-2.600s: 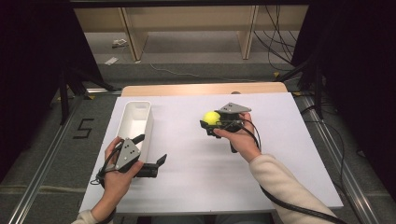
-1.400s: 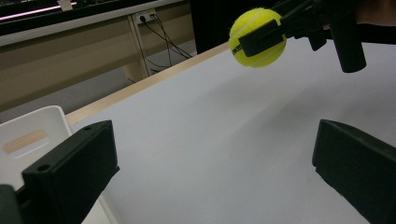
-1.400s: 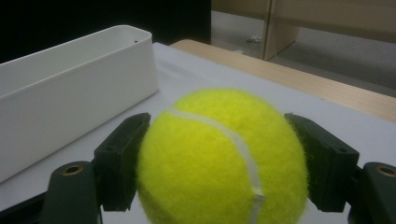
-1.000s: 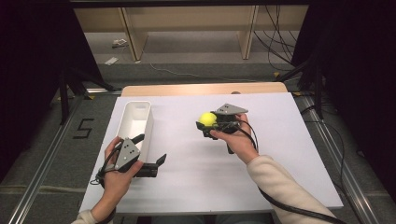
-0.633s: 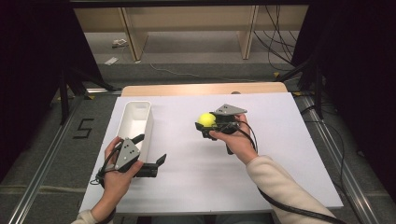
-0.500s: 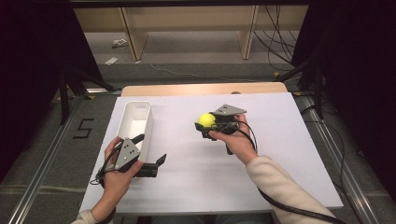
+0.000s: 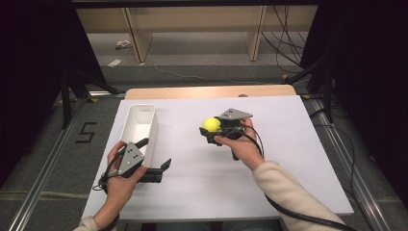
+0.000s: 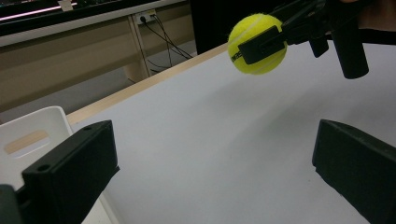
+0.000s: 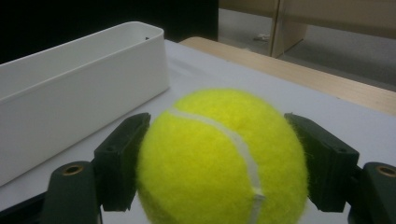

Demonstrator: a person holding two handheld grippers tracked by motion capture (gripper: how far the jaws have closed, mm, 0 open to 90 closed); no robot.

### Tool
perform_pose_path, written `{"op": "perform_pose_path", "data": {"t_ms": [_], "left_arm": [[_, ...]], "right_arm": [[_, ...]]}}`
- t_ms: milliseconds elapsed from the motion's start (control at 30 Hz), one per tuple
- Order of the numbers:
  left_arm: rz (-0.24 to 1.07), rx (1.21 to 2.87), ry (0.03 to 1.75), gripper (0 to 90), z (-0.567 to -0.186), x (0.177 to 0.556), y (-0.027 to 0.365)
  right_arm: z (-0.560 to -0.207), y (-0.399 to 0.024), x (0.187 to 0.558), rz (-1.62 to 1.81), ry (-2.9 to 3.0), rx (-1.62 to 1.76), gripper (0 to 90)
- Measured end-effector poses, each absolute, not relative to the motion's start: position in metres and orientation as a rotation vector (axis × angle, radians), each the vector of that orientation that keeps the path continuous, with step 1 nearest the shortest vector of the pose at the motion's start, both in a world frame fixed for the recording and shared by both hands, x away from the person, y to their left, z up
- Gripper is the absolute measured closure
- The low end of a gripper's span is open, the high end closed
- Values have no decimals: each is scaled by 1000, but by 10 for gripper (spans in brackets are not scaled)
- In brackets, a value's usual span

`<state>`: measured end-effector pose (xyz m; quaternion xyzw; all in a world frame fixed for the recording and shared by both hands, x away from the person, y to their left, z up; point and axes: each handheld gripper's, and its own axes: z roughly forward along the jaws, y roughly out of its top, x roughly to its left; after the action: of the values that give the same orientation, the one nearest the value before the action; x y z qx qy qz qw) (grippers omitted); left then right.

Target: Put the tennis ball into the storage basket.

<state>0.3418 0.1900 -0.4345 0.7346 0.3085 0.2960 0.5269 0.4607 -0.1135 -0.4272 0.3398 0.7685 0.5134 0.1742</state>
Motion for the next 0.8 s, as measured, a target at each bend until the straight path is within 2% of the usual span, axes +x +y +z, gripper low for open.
{"op": "perform_pose_path", "data": {"t_ms": [800], "left_arm": [[706,1755,737,0,-434,342,190]], "right_arm": [[-428,-107,458,1463,2193,955,264]]}}
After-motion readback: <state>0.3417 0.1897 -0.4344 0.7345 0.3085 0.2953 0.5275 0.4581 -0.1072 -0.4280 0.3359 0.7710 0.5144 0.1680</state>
